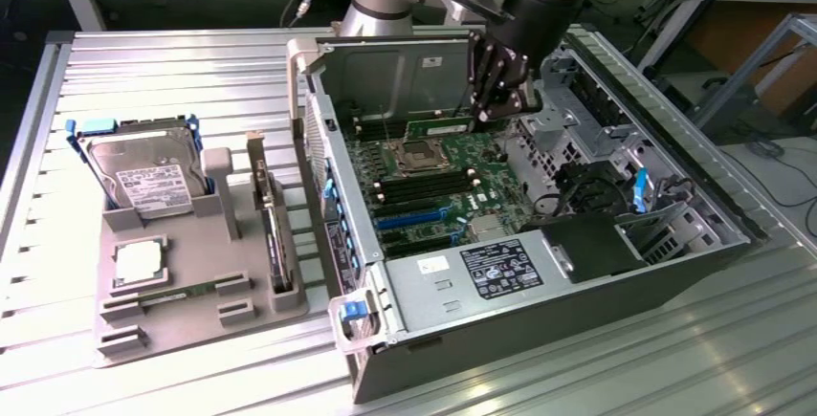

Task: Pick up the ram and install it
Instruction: 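Insert the ram into the slot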

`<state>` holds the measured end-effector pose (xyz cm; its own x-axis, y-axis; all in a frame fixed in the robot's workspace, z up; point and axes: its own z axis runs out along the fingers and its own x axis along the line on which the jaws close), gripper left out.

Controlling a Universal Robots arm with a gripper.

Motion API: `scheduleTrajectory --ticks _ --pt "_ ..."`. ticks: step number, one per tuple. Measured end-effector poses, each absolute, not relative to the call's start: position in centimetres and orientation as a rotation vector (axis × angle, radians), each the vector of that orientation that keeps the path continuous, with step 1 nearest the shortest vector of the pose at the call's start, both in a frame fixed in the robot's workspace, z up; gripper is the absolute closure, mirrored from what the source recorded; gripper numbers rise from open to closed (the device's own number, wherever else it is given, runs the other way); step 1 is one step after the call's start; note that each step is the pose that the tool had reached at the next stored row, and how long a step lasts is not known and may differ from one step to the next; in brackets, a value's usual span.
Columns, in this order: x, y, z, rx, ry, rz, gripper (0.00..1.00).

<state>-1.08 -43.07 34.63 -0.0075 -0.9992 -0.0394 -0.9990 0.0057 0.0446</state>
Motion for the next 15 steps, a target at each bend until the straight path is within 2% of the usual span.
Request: scheduleTrajectory --ticks 12,15 --pt "-1.1 -43.1 31.1 2.211 -2.225 -0.093 0.86" --pt "-1.1 -41.6 29.9 2.21 -2.226 -0.093 0.86"
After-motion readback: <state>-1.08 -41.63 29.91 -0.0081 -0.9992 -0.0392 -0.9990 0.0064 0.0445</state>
